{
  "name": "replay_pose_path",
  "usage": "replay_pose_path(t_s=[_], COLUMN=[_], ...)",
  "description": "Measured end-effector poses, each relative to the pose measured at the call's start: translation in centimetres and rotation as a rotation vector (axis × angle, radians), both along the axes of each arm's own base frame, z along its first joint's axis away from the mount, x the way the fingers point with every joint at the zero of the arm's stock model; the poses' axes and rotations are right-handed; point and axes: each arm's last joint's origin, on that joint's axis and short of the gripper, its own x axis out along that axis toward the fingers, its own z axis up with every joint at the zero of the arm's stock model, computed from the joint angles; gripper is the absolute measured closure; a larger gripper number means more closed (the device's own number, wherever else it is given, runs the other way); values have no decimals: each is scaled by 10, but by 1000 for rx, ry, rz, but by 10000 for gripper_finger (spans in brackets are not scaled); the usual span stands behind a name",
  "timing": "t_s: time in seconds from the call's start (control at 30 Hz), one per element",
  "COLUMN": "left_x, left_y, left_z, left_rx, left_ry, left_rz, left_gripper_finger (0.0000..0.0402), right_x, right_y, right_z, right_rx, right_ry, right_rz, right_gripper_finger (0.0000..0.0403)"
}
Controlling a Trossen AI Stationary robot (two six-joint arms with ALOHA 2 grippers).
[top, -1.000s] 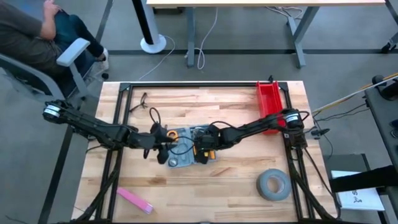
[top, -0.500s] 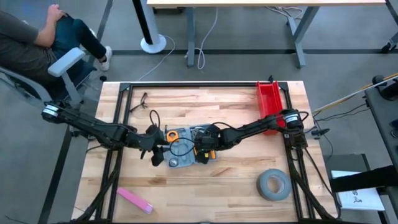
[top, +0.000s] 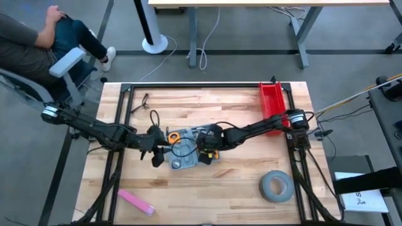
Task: Prefit tool cases
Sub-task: Remove the yellow pliers from the gray pre-fit tool case
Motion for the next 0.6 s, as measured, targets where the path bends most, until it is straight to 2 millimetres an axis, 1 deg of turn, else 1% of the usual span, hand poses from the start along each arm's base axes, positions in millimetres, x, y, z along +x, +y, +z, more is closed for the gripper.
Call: replay_pose_path(t_s=[0.2, 0.33, 0.47, 0.6], left_x=[0, 0, 0, 0], left_y=[0, 0, 0, 0], left_z=[0, 0, 0, 1], left_rx=[1, 1, -2, -7], left_ry=[0, -1, -2, -8], left_rz=[1, 1, 2, 5], left_gripper_finger=[264, 264, 264, 264], right_x=[-8, -17, -29, -44], right_y=[-9, -21, -45, -77], right_z=[21, 44, 71, 94], right_rx=[-14, -54, -120, -153], right_ry=[-15, -28, -65, -94], right_rz=[5, 6, -37, -124], right_gripper_finger=[361, 369, 374, 359])
